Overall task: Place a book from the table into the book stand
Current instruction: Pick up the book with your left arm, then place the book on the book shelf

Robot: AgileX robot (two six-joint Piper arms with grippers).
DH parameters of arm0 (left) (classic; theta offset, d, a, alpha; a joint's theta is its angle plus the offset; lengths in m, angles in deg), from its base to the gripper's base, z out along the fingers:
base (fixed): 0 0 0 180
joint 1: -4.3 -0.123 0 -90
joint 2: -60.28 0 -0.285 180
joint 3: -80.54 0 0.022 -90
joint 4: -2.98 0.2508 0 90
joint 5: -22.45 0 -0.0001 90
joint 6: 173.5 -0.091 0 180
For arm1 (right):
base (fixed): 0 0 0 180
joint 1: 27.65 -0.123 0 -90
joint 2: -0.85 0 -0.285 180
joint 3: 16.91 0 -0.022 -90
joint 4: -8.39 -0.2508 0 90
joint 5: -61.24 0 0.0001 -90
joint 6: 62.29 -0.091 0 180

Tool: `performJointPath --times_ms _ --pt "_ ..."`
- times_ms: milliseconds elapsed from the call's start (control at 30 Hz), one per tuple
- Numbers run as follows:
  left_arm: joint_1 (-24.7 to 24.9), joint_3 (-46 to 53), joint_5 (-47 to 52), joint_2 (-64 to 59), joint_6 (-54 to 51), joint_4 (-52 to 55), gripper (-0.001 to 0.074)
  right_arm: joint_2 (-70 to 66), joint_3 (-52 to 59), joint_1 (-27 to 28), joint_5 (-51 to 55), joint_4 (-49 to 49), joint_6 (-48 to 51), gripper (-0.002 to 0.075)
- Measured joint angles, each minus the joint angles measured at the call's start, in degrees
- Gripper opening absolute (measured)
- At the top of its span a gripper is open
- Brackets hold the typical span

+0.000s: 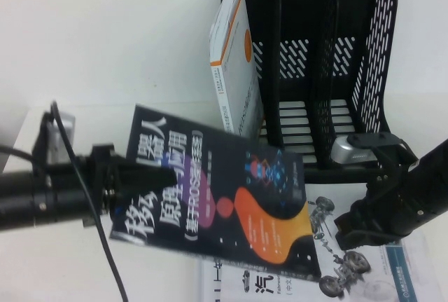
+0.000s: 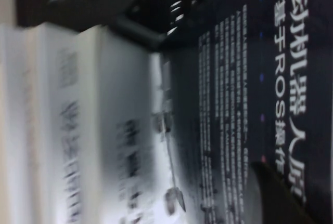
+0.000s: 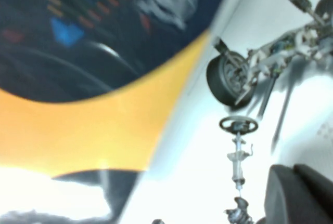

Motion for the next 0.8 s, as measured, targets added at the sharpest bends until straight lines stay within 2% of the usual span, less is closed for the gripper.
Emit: performJointPath --times_ms 567,800 --pt "0.1 -19.7 1.2 10.4 15.1 7.9 0.0110 0.3 0.2 0.0 0.1 0.4 -0.7 -0.0003" --pt "0.1 -33.0 -5.1 10.6 23.7 15.8 0.0109 1.9 0.4 0.0 2.6 5.1 -8.7 -0.0003"
